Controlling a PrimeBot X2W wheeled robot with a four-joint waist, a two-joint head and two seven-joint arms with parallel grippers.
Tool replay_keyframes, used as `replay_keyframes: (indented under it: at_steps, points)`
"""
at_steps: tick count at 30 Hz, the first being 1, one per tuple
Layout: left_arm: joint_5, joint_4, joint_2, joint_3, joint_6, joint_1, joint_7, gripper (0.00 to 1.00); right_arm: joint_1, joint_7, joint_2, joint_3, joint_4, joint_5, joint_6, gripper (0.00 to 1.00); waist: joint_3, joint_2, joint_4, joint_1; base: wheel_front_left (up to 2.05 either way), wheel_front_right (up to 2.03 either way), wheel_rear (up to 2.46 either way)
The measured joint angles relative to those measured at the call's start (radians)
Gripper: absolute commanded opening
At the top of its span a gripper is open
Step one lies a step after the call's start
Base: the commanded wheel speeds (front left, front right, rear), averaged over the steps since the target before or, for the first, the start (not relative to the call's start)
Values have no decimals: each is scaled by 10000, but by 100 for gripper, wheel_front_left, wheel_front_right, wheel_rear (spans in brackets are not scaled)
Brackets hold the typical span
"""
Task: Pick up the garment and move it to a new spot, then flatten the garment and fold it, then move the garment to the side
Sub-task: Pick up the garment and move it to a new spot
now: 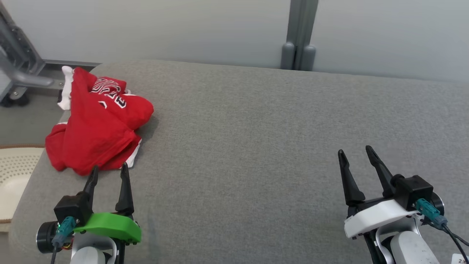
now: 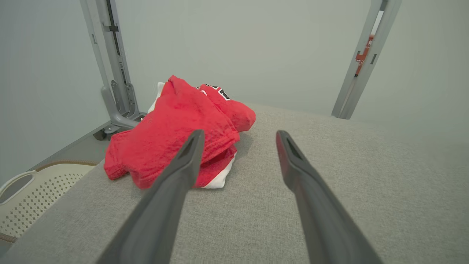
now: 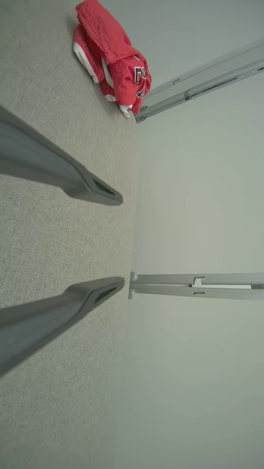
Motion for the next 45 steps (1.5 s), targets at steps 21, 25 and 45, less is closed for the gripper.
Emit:
replay_keyframes:
  at_steps: [21, 25, 45]
  points:
    - [-167, 309, -140, 215, -167, -1537, -2, 100, -776, 809, -360, -33, -1143, -182, 0, 100, 1348, 0, 1416, 0, 0, 0, 0]
    - [-309, 1490, 17, -59, -288, -3028, 274, 100, -1117, 1085, -614, -117, -1582, -337, 0, 100, 2047, 0, 1343, 0, 0, 0, 0]
    - [-1697, 6577, 1202, -1212, -420, -7120, 201, 0, -1839, 1333, -861, -483, -2151, -347, 0, 100, 4394, 0, 477, 1, 0, 0, 0]
